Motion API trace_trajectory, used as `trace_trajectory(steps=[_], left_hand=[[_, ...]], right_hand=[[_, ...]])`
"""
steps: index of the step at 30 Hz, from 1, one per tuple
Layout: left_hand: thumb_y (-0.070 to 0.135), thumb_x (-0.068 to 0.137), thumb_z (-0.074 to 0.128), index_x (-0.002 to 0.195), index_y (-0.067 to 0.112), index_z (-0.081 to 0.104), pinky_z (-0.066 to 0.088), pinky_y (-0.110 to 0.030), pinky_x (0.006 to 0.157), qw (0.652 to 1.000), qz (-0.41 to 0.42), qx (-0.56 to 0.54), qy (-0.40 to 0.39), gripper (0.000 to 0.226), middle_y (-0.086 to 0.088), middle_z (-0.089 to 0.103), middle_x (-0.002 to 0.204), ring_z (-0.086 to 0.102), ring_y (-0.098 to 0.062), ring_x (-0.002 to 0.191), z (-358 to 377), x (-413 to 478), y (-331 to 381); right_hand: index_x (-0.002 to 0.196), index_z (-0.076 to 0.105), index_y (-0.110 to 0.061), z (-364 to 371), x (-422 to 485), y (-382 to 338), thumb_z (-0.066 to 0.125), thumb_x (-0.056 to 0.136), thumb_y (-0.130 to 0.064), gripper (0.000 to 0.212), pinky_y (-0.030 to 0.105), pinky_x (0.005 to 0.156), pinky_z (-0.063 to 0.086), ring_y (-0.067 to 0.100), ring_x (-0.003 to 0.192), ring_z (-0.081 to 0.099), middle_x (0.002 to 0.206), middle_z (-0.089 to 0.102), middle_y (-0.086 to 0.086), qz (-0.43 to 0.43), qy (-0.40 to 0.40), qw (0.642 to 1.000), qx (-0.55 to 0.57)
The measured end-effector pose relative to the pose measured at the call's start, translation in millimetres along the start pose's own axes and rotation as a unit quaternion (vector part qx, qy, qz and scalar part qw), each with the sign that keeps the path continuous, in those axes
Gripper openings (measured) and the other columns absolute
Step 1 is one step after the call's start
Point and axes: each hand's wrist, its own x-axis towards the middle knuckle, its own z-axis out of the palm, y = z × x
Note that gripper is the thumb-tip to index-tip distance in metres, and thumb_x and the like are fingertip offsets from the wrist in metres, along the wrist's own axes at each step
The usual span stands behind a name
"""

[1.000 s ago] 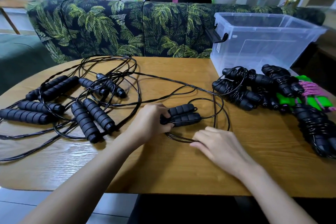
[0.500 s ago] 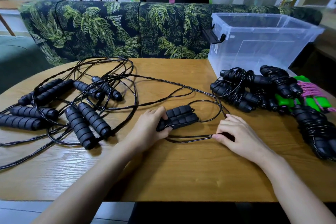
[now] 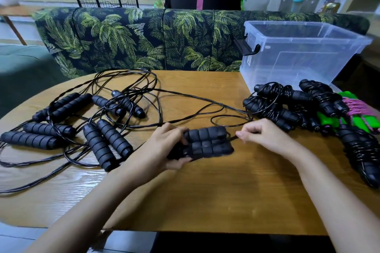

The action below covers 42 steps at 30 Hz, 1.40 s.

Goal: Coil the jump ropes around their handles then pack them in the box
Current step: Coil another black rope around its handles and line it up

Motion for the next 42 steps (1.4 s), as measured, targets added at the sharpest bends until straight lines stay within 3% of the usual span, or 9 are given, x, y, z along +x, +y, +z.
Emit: trace_trajectory(steps=[3, 6, 9, 14, 23, 27, 31, 36, 42], left_hand=[[0.045, 0.088, 0.058, 0.098, 0.018, 0.043, 0.039, -0.03, 0.087, 0.981, 0.13, 0.141, -0.008, 0.033, -0.004, 0.056, 0.124, 0.047, -0.021, 0.102, -14, -1, 14], [0.047, 0.088, 0.05, 0.095, 0.016, 0.041, 0.039, -0.031, 0.082, 0.953, 0.178, 0.243, -0.02, 0.032, -0.008, 0.064, 0.111, 0.047, -0.021, 0.095, -13, 4, 26], [0.045, 0.081, 0.053, 0.094, 0.015, 0.039, 0.049, -0.037, 0.07, 0.941, 0.114, 0.319, 0.001, 0.035, -0.01, 0.068, 0.095, 0.057, -0.027, 0.084, -2, 9, 25], [0.035, 0.044, 0.09, 0.089, 0.01, 0.039, 0.049, -0.036, 0.049, 0.936, -0.033, 0.346, 0.051, 0.073, -0.012, 0.068, 0.076, 0.062, -0.034, 0.064, -2, 20, 7], [0.019, 0.067, 0.088, 0.095, 0.007, 0.053, 0.038, -0.038, 0.065, 0.968, -0.142, 0.13, 0.162, 0.046, -0.009, 0.065, 0.083, 0.049, -0.032, 0.078, -6, 21, 12], [0.021, 0.077, 0.081, 0.101, 0.028, 0.038, 0.041, -0.035, 0.072, 0.966, -0.18, -0.031, 0.186, 0.05, 0.005, 0.06, 0.094, 0.053, -0.025, 0.089, -11, 23, 24], [0.032, 0.077, 0.079, 0.107, 0.043, 0.036, 0.049, -0.037, 0.089, 0.971, -0.169, -0.101, 0.138, 0.053, 0.018, 0.063, 0.104, 0.063, -0.023, 0.103, -24, 24, 35], [0.055, 0.084, 0.037, 0.152, 0.023, 0.031, 0.039, -0.036, 0.096, 0.993, -0.099, 0.008, 0.056, 0.075, 0.001, 0.059, 0.125, 0.053, -0.024, 0.112, -27, 29, 39], [0.079, 0.082, 0.024, 0.137, 0.023, 0.041, 0.04, -0.033, 0.077, 0.985, -0.111, 0.124, 0.046, 0.081, 0.003, 0.062, 0.116, 0.058, -0.022, 0.104, -22, 37, 46]], right_hand=[[0.06, 0.067, -0.021, -6, 25, -24, 0.066, 0.084, -0.048, 0.036, 0.029, 0.079, 0.046, 0.005, 0.066, 0.062, 0.063, 0.066, -0.006, 0.015, -0.023, 1.0, -0.002], [0.06, 0.069, -0.023, 3, 53, -53, 0.067, 0.081, -0.056, 0.039, 0.029, 0.061, 0.041, 0.019, 0.051, 0.043, 0.054, 0.053, 0.003, 0.029, -0.014, 0.997, -0.065], [0.059, 0.068, -0.022, 17, 66, -88, 0.068, 0.085, -0.054, 0.041, 0.026, 0.052, 0.029, 0.011, 0.044, 0.033, 0.048, 0.049, -0.005, 0.024, 0.057, 0.991, -0.117], [0.063, 0.07, -0.028, 55, 19, -112, 0.063, 0.09, -0.049, 0.035, 0.029, 0.051, 0.035, 0.007, 0.047, 0.044, 0.046, 0.053, -0.011, -0.037, 0.135, 0.986, -0.095], [0.061, 0.071, -0.032, 91, -23, -83, 0.059, 0.098, -0.029, 0.038, 0.028, 0.069, 0.05, 0.009, 0.051, 0.051, 0.07, 0.072, -0.006, 0.008, 0.084, 0.984, 0.156], [0.086, 0.076, -0.01, 89, -18, -79, 0.062, 0.095, -0.024, 0.022, 0.007, 0.078, 0.045, 0.01, 0.069, 0.065, 0.063, 0.069, -0.004, 0.062, 0.074, 0.958, 0.27], [0.109, 0.071, -0.014, 88, -12, -77, 0.063, 0.092, -0.01, 0.019, 0.017, 0.074, 0.05, 0.013, 0.054, 0.046, 0.082, 0.072, -0.001, 0.047, 0.066, 0.932, 0.353], [0.097, 0.067, -0.01, 93, -14, -80, 0.063, 0.084, -0.012, 0.013, 0.026, 0.071, 0.051, 0.011, 0.051, 0.046, 0.073, 0.07, -0.011, -0.015, 0.1, 0.908, 0.406], [0.079, 0.062, -0.012, 98, -16, -79, 0.06, 0.091, 0.001, 0.017, 0.018, 0.071, 0.051, 0.019, 0.062, 0.054, 0.054, 0.061, -0.006, -0.013, 0.122, 0.926, 0.357]])
